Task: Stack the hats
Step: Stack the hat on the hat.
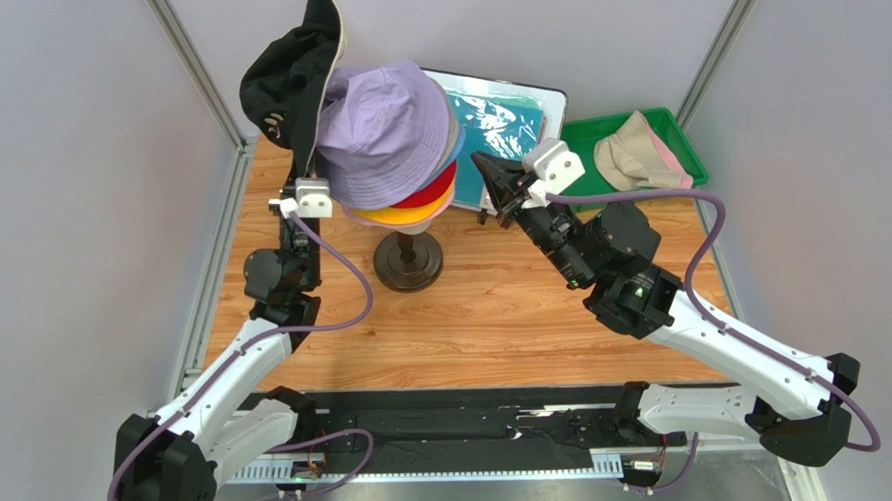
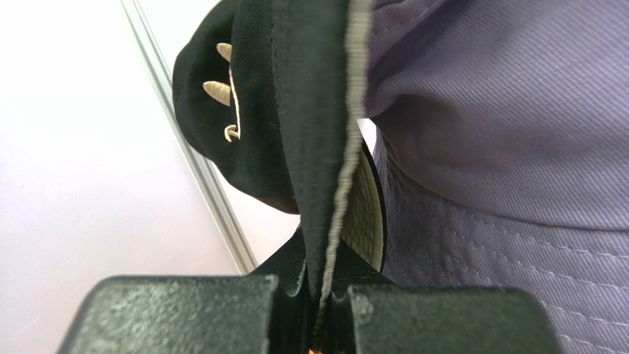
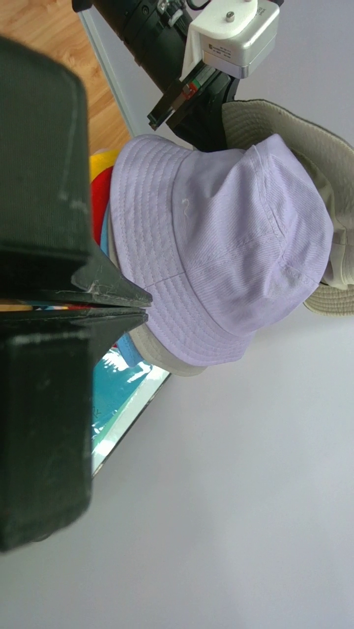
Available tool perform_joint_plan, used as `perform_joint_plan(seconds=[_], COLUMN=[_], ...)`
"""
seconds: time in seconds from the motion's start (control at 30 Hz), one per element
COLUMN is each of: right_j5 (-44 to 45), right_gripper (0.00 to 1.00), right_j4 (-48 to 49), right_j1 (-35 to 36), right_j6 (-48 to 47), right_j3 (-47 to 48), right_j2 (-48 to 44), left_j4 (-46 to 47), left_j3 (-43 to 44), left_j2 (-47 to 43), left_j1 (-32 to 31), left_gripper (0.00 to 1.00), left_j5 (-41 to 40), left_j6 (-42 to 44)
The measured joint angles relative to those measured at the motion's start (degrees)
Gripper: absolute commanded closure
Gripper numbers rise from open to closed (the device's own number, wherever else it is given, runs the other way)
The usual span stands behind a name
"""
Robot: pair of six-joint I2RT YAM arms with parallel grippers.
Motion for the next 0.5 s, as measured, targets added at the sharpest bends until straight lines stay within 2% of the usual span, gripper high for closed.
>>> perform_joint_plan(seconds=[0.07, 0.17, 0.2, 0.27, 0.3, 0.37, 0.4, 0.5], right_j5=[-0.15, -0.79, -1.14, -1.86, -2.23, -3.28, -4.04, -7.3], right_gripper=[0.92, 0.78, 0.67, 0.55, 0.42, 0.33, 0.26, 0.17], right_j4=[-1.44, -3.78, -4.31, -5.49, -5.84, -6.82, -7.26, -10.58], right_j1=[-0.02, -0.02, -0.02, -0.07, -0.17, -0.68, -1.16, -3.15], right_j6=[1.03, 2.8, 3.45, 4.66, 5.38, 6.86, 7.76, 10.95], right_j3=[1.36, 4.17, 5.2, 7.13, 7.91, 10.19, 11.87, 19.39], right_j2=[0.07, 0.35, 0.46, 0.59, 0.63, 1.27, 1.95, 5.64], left_j4=[-0.48, -1.01, -1.03, -1.22, -1.29, -1.27, -1.25, -1.27], left_j3=[0.39, 1.75, 2.23, 3.08, 3.37, 3.8, 3.85, 3.85], left_j2=[-0.09, -0.11, -0.17, -0.48, -0.72, -1.38, -1.77, -3.04], left_j1=[0.0, -0.02, -0.02, -0.04, -0.11, -0.46, -0.7, -1.99], left_gripper=[1.0, 1.0, 1.0, 1.0, 1.0, 1.0, 1.0, 1.0], left_j5=[0.07, 0.35, 0.57, 1.05, 1.18, 1.42, 1.57, 2.12], left_j6=[0.24, 1.07, 1.33, 2.03, 2.25, 2.99, 3.37, 4.46])
